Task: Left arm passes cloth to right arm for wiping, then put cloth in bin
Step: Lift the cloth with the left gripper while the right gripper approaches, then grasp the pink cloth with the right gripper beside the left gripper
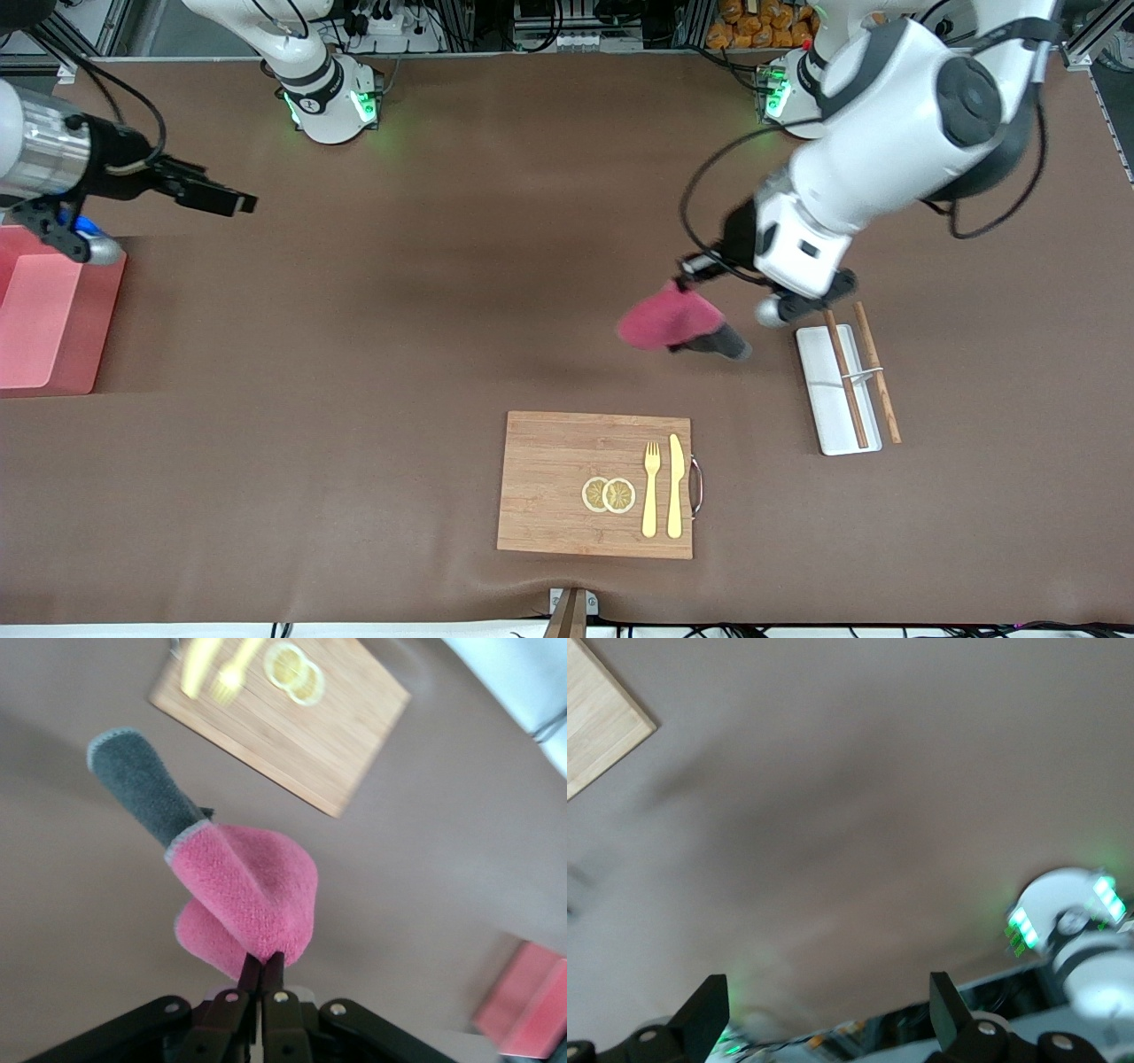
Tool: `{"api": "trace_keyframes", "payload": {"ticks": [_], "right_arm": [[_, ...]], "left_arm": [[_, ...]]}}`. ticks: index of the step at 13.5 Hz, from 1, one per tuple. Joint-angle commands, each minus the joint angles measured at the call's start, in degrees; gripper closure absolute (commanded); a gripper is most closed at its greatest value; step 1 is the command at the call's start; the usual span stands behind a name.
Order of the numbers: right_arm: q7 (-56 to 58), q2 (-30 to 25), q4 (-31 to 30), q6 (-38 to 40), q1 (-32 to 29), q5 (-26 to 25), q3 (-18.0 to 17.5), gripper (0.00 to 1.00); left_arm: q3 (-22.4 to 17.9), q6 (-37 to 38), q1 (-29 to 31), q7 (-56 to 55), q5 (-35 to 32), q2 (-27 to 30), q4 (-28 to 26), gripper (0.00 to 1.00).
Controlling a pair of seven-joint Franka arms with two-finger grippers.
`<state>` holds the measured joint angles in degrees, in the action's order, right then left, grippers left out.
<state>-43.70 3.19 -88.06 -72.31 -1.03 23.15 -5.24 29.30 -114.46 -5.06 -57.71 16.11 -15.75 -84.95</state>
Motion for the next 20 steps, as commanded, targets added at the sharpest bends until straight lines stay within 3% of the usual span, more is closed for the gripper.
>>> {"api": "trace_keyframes", "payload": {"ticks": [1, 3, 6, 12, 20], "right_arm": [[-13.9, 1.91, -0.01, -0.63, 3.99, 6.71, 0.06, 0.0], [-22.79, 4.19, -0.27, -5.71, 8.3, 9.8, 0.06, 0.0], [-27.92, 6.47, -1.49, -13.36, 15.08, 10.07, 0.06, 0.0], [-28.1, 8.41, -4.84, -22.25, 18.6, 9.64, 0.14, 0.0], [-26.88, 8.85, -2.65, -23.84, 12.38, 10.16, 0.32, 0.0]], "left_arm": [[-0.04, -8.37, -7.48, -13.6, 0.94, -3.23, 3.74, 1.0], [-0.12, -16.1, -12.67, -21.88, 0.86, -4.81, 3.74, 1.0], [-0.74, -28.77, -19.88, -34.1, 0.16, -9.55, 5.22, 1.0], [-1.53, -29.68, -21.57, -37.38, 0.07, -10.36, 6.02, 1.0], [-1.53, -29.68, -21.66, -37.38, 0.07, -10.36, 6.02, 1.0]]}}
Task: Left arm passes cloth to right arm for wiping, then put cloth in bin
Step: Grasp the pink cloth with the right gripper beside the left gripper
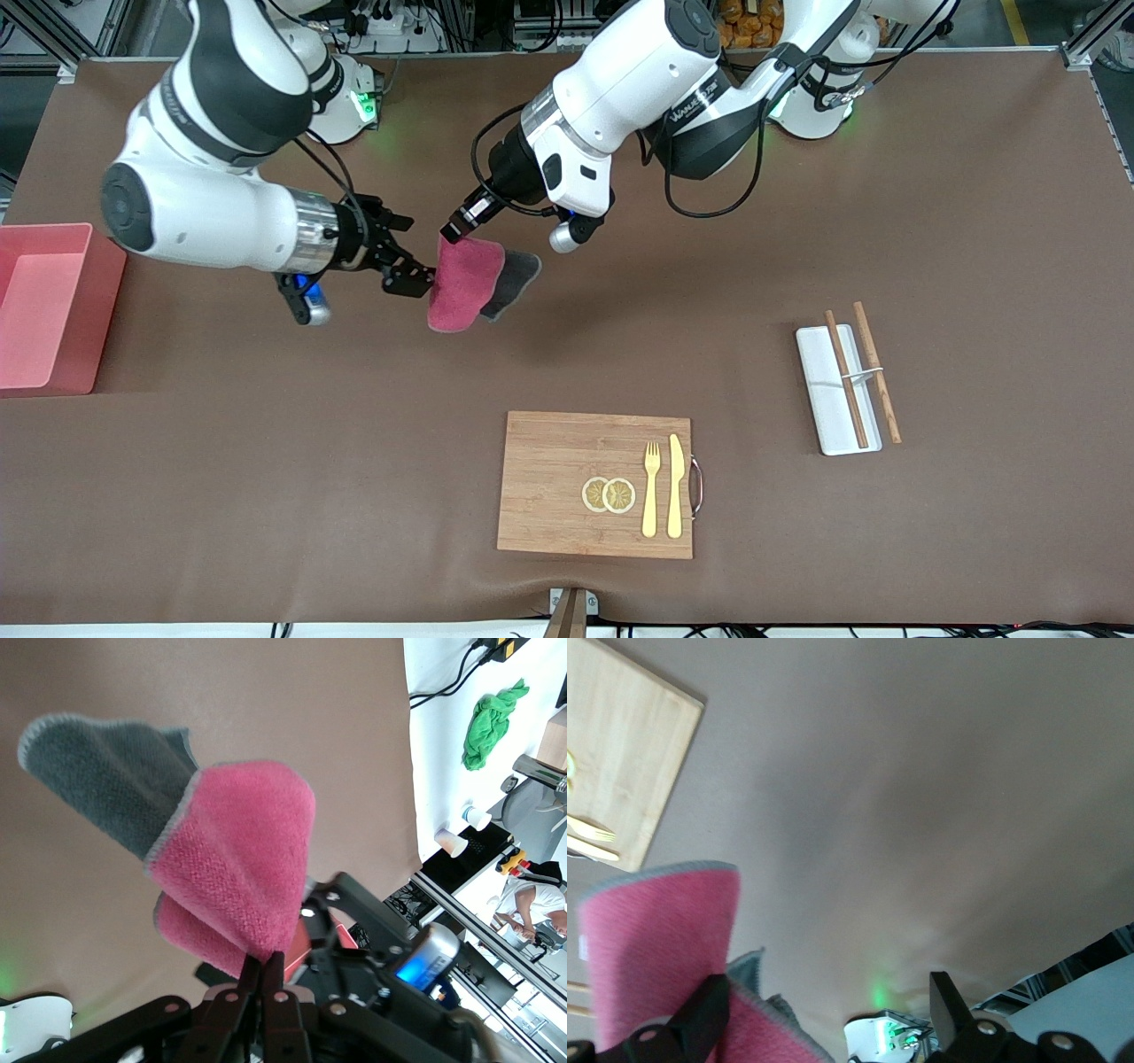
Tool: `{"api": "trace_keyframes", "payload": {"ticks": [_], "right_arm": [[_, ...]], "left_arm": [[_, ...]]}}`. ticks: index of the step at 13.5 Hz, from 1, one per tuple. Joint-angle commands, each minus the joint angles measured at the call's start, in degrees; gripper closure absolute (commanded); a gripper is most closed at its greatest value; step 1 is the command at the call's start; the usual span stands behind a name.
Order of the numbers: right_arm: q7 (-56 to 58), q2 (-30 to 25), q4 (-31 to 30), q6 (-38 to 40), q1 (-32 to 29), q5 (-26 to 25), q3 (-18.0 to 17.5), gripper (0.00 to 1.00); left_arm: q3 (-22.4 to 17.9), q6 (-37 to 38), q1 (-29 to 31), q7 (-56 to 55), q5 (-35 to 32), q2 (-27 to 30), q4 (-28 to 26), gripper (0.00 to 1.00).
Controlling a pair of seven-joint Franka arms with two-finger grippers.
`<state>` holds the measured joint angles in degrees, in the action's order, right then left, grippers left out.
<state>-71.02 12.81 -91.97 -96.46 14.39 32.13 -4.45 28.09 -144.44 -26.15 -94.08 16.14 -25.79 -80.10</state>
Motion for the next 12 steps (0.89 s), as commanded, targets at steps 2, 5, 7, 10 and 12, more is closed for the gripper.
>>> {"api": "trace_keyframes", "payload": {"ticks": [2, 5, 7, 10, 12], "right_arm": [[0.44, -0.33, 2.67, 0.22, -4.72, 4.76, -0.47, 0.0], [-0.52, -0.25, 2.5, -3.71, -1.93, 8.3, -0.82, 0.0], [-0.88, 0.02, 1.62, -7.06, 1.42, 8.3, -0.74, 0.0], [-0.88, 1.42, 1.53, -7.25, 3.18, 7.51, -0.74, 0.02], [-0.09, 2.04, 1.45, -6.9, 2.75, 7.42, -0.74, 0.54]], "left_arm": [[-0.32, 0.3, -0.57, -1.02, 0.12, -0.23, 1.17, 1.0], [-0.32, 0.3, -0.57, -1.02, 0.03, -0.23, 1.17, 1.0], [-0.32, 0.3, -0.57, -1.02, 0.03, -0.31, 1.17, 1.0], [-0.32, 0.3, -0.57, -0.93, 0.03, -0.49, 1.17, 1.0], [-0.32, 0.3, -0.65, -0.93, 0.03, -0.58, 1.17, 1.0]]}}
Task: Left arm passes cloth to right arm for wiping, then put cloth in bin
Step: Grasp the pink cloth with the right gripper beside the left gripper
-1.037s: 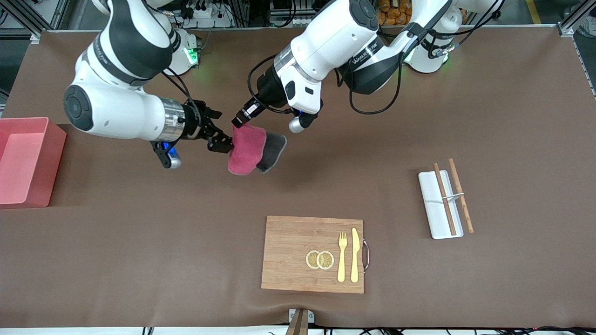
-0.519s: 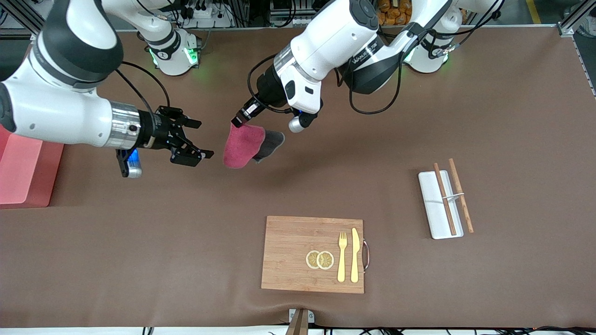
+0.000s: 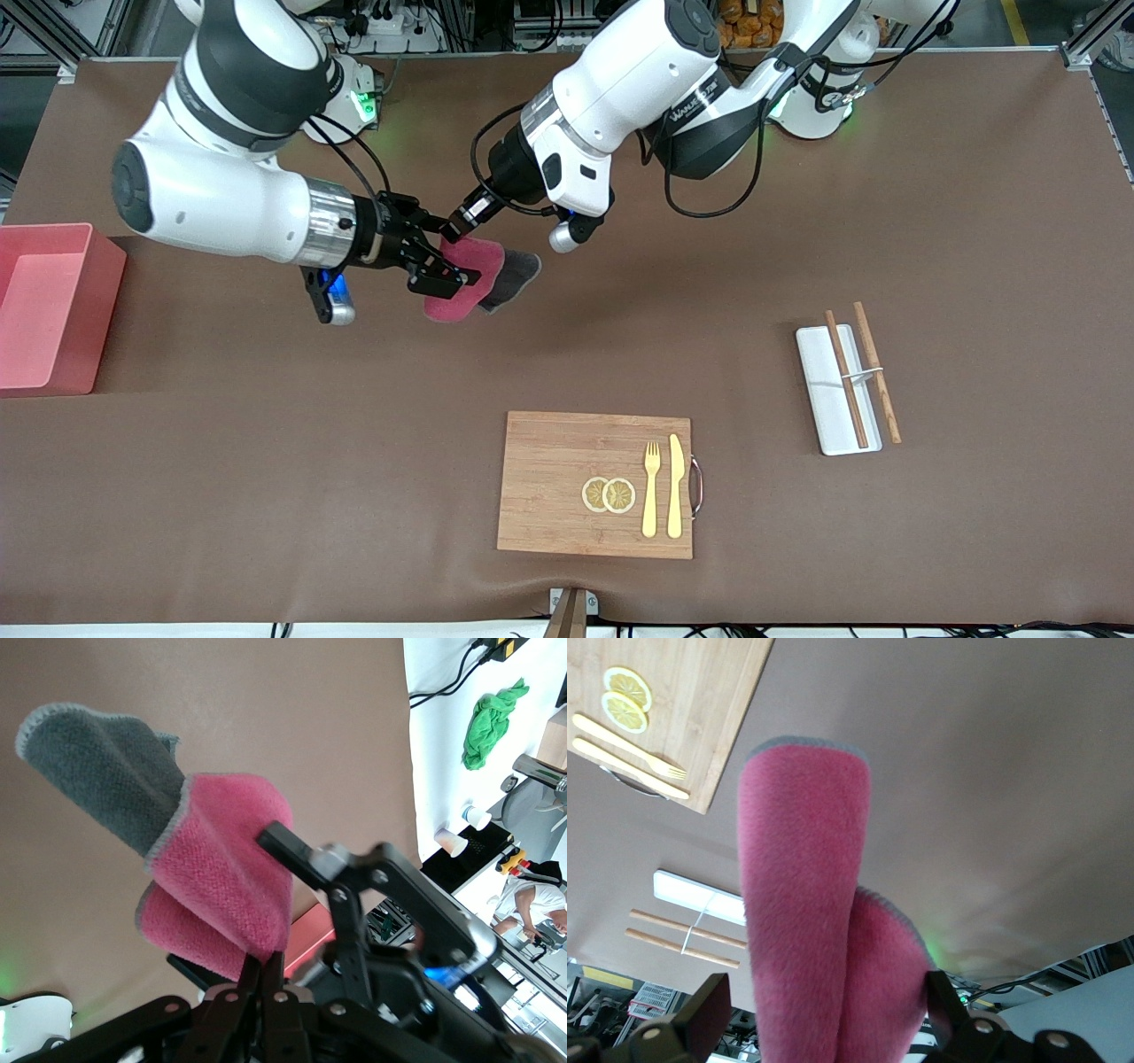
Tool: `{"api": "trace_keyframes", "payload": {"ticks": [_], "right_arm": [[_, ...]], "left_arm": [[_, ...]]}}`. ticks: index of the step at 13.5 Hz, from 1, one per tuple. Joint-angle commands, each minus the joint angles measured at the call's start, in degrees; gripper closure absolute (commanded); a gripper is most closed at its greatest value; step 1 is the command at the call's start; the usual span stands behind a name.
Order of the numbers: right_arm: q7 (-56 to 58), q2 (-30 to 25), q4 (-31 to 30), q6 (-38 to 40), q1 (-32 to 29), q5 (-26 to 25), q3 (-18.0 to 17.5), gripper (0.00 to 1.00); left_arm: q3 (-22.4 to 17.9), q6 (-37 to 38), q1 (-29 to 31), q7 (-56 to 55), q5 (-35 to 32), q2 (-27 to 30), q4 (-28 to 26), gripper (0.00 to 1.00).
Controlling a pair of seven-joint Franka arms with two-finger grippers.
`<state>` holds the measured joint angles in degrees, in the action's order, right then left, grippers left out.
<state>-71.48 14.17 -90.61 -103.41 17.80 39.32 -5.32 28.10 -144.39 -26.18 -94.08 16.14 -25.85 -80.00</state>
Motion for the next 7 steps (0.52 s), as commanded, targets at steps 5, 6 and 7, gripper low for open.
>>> {"api": "trace_keyframes", "payload": {"ticks": [5, 6, 7], "right_arm": [[0.64, 1.04, -0.62, 0.22, -1.8, 0.14, 0.4, 1.0], [0.82, 1.04, -0.62, 0.22, -1.89, 0.14, 0.4, 1.0], [0.91, 1.04, -0.62, 0.22, -2.07, 0.14, 0.4, 1.0]], "left_arm": [[-0.32, 0.25, -0.62, -0.84, 0.03, -0.61, 0.99, 1.0], [-0.32, 0.25, -0.54, -0.84, -0.06, -0.61, 0.9, 0.82], [-0.32, 0.25, -0.62, -0.92, -0.06, -0.61, 0.9, 0.38]]}}
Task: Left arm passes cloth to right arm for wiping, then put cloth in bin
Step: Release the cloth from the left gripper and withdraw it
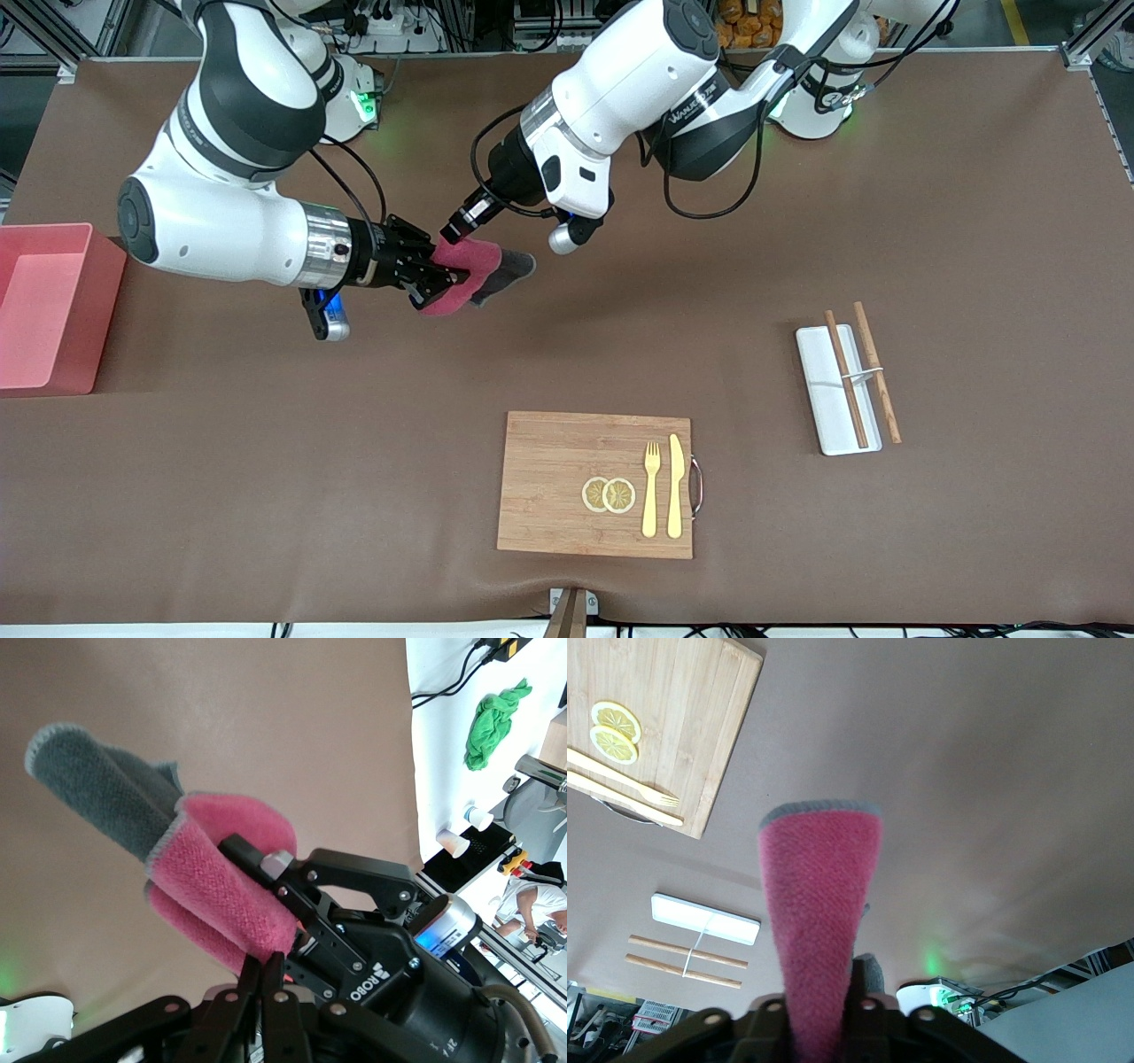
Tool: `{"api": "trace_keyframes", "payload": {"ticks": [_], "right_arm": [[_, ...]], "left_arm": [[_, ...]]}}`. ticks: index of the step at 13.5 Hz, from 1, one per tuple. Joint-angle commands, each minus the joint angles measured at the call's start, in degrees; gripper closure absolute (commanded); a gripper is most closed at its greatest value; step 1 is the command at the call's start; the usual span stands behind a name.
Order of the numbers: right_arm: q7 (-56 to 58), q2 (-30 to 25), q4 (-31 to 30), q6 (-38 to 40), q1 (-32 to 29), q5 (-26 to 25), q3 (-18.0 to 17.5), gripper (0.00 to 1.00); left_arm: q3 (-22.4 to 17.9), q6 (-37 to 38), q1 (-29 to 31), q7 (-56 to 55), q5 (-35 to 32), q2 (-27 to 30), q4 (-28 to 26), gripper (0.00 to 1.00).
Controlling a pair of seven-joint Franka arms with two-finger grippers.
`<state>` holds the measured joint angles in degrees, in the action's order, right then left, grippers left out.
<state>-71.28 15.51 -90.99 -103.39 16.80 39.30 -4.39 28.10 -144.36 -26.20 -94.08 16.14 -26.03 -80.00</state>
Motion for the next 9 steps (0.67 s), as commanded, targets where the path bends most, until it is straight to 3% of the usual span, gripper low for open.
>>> {"api": "trace_keyframes", "payload": {"ticks": [1, 3, 7, 9], "right_arm": [[1.32, -0.3, -0.24, 0.38, -1.33, 0.17, -0.54, 1.0], [3.25, -0.3, -0.33, 0.47, -1.33, -0.09, -0.45, 1.0], [8.42, 2.15, -1.11, -1.98, 0.77, -10.18, -0.54, 1.0], [13.34, 3.29, -3.39, -4.61, 1.21, -12.13, -0.45, 1.0]], "left_arm": [[-0.32, 0.31, -0.52, -0.93, -0.06, -0.16, 0.9, 0.05], [-0.76, 2.14, 0.53, -0.84, -0.15, 1.06, 0.55, 0.0], [-2.08, 18.89, 5.71, -0.05, -6.63, 6.51, 0.64, 0.0], [-1.99, 28.21, 10.71, 4.66, -9.89, 8.53, 0.64, 0.0]]}}
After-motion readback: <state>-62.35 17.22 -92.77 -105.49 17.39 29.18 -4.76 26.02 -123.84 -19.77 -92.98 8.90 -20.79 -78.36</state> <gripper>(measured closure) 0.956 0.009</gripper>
